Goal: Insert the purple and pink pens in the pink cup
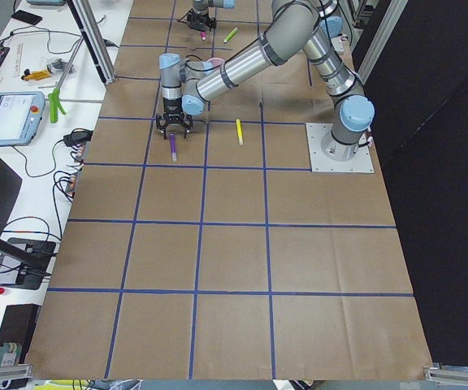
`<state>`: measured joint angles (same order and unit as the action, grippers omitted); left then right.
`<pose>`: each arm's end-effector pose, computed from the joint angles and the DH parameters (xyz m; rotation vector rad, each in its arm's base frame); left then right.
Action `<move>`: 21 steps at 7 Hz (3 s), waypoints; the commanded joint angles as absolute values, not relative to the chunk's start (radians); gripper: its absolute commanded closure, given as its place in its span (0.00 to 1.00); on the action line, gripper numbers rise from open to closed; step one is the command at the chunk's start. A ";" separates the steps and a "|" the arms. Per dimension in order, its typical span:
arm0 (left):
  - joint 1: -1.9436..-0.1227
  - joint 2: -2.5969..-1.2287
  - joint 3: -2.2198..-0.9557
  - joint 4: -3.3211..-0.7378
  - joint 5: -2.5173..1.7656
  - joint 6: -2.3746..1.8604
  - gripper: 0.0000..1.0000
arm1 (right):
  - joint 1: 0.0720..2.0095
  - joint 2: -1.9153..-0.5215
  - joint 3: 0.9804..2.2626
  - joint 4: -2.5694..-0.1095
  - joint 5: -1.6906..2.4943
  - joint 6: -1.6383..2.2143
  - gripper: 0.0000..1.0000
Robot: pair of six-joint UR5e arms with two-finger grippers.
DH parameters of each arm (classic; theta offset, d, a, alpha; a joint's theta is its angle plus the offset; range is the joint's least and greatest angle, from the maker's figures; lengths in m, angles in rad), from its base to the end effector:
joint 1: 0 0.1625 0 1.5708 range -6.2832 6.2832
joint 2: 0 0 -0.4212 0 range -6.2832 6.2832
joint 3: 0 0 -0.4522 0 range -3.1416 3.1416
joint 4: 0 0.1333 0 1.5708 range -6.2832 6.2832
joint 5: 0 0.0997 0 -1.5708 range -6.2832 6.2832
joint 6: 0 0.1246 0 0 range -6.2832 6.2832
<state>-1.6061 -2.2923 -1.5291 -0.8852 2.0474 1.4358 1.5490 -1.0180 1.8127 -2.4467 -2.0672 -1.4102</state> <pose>-0.1019 -0.7271 0.0843 1.8387 2.0347 0.4232 0.0599 -0.6476 0.0971 1.7007 -2.0864 -0.3652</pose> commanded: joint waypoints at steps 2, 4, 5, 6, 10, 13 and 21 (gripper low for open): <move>-1.606 -2.284 -1.526 -0.885 2.040 1.424 1.00 | 1.549 -1.003 1.815 -2.447 -2.068 -1.442 0.00; -1.609 -2.269 -1.526 -0.885 2.036 1.422 1.00 | 1.549 -0.999 1.816 -2.448 -2.066 -1.442 0.00; -1.612 -2.247 -1.528 -0.885 2.030 1.419 1.00 | 1.549 -1.002 1.816 -2.448 -2.063 -1.453 0.01; -1.620 -2.217 -1.546 -0.885 2.025 1.411 1.00 | 1.549 -1.005 1.816 -2.448 -2.060 -1.457 0.09; -1.687 -2.034 -1.580 -0.961 1.774 1.096 1.00 | 1.549 -1.014 1.822 -2.437 -2.069 -1.459 0.59; -1.693 -1.901 -1.584 -1.075 1.469 0.772 1.00 | 1.549 -1.014 1.821 -2.437 -2.069 -1.465 0.76; -1.893 -1.858 -1.750 -0.628 1.336 0.545 1.00 | 1.546 -1.204 1.776 -2.392 -1.927 -1.542 0.99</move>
